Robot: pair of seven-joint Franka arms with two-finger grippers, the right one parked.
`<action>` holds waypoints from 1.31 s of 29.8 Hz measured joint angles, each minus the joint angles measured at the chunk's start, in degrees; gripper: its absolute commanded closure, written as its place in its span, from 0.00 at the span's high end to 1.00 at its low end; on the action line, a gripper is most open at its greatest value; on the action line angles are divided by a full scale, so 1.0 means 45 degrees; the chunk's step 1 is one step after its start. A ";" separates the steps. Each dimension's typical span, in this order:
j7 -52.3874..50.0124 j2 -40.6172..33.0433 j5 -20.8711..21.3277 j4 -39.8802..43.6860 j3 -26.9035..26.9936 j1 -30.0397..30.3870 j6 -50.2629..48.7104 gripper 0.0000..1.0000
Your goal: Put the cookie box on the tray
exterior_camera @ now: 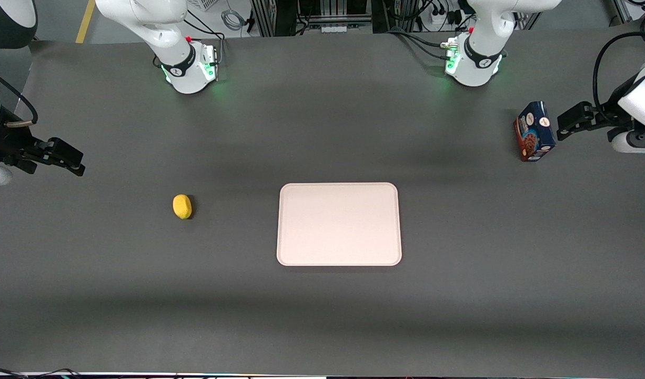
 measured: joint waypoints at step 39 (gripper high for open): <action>-0.0003 0.0000 -0.0037 0.0211 0.0067 0.0006 0.0000 1.00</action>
